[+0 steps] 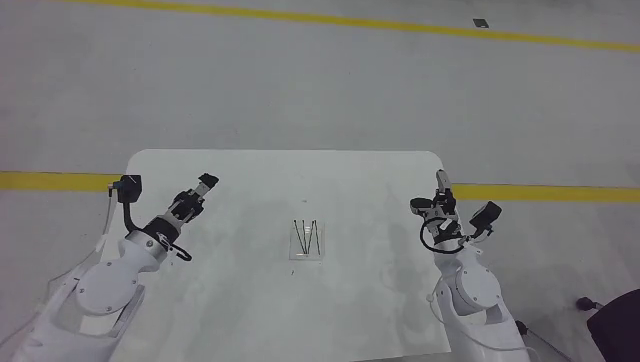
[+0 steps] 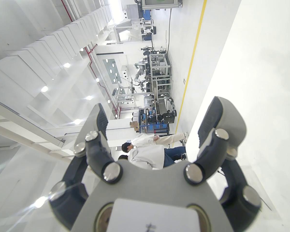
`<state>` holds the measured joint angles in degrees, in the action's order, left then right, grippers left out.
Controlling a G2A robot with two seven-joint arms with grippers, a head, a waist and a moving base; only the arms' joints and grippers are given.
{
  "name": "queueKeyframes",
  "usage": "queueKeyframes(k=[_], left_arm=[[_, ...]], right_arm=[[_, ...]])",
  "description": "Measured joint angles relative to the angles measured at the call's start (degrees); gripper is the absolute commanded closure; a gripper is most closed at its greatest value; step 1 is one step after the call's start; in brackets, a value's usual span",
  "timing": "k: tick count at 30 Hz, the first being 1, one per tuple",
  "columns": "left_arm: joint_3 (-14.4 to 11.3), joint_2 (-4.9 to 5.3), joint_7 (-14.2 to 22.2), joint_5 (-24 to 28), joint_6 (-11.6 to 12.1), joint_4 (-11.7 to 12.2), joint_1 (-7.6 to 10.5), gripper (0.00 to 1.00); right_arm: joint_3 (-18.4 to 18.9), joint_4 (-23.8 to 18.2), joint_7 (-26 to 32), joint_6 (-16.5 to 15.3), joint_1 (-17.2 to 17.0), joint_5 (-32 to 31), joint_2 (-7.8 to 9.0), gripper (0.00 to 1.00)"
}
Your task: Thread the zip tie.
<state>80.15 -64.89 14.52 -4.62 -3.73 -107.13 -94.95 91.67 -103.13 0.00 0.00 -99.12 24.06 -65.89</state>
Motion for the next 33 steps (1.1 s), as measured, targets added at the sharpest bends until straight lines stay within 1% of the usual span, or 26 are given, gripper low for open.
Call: queueKeyframes(k=[5, 7, 11, 12, 14, 16, 19, 20, 22, 27, 28, 29, 30, 31, 33], left_arm=[[0.01, 0.00, 0.00, 0.19, -0.02, -0.01, -0.01, 0.00], [0.01, 0.00, 0.00, 0.19, -0.02, -0.01, -0.01, 0.00], [0.01, 0.00, 0.00, 0.19, -0.02, -0.01, -0.01, 0.00], [0.01, 0.00, 0.00, 0.19, -0.02, -0.01, -0.01, 0.00], [0.01, 0.00, 0.00, 0.19, -0.02, -0.01, -0.01, 0.00], [0.01, 0.00, 0.00, 0.19, -0.02, -0.01, -0.01, 0.00], [0.01, 0.00, 0.00, 0.19, -0.02, -0.01, -0.01, 0.00], [0.01, 0.00, 0.00, 0.19, -0.02, -0.01, -0.01, 0.00], [0.01, 0.00, 0.00, 0.19, -0.02, -0.01, -0.01, 0.00], [-0.27, -0.02, 0.23, 0.02, -0.11, -0.23, 0.19, 0.00], [-1.00, -0.05, 0.77, -0.71, -0.82, -0.97, 0.68, 0.00], [-3.09, -0.18, 1.38, -3.01, -3.07, -2.36, 1.59, 0.00], [-5.09, -0.31, 1.67, -5.31, -5.35, -3.16, 2.23, 0.00], [-7.69, -0.48, 2.12, -8.10, -8.27, -3.85, 3.02, 0.00], [-11.05, -0.70, 2.95, -11.47, -11.89, -4.22, 4.21, 0.00]], right_arm=[[0.00, 0.00, 0.00, 0.00, 0.00, 0.00, 0.00, 0.00], [0.82, 0.60, 0.96, -0.96, -0.29, 0.84, 0.01, 0.00], [5.45, 4.62, 9.95, -9.48, -2.84, 4.66, 0.32, 0.00], [6.30, 5.37, 11.79, -10.95, -3.39, 5.26, 0.37, 0.00], [8.03, 7.19, 15.71, -13.81, -4.56, 6.15, 0.50, 0.00], [9.11, 8.58, 18.60, -15.78, -5.19, 7.24, 0.54, 0.00], [10.23, 10.46, 24.00, -18.81, -5.64, 10.83, 0.53, 0.00], [10.75, 10.90, 26.59, -19.56, -5.63, 12.38, 0.53, 0.00], [11.19, 11.15, 28.28, -19.61, -5.59, 13.13, 0.54, 0.00], [11.18, 11.12, 28.06, -19.48, -5.58, 12.99, 0.54, 0.00], [11.18, 11.12, 28.06, -19.48, -5.58, 12.99, 0.54, 0.00], [11.18, 11.12, 28.06, -19.48, -5.58, 12.99, 0.54, 0.00], [11.18, 11.12, 28.06, -19.48, -5.58, 12.99, 0.54, 0.00], [11.18, 11.12, 28.06, -19.48, -5.58, 12.99, 0.54, 0.00], [11.18, 11.12, 28.06, -19.48, -5.58, 12.99, 0.54, 0.00]])
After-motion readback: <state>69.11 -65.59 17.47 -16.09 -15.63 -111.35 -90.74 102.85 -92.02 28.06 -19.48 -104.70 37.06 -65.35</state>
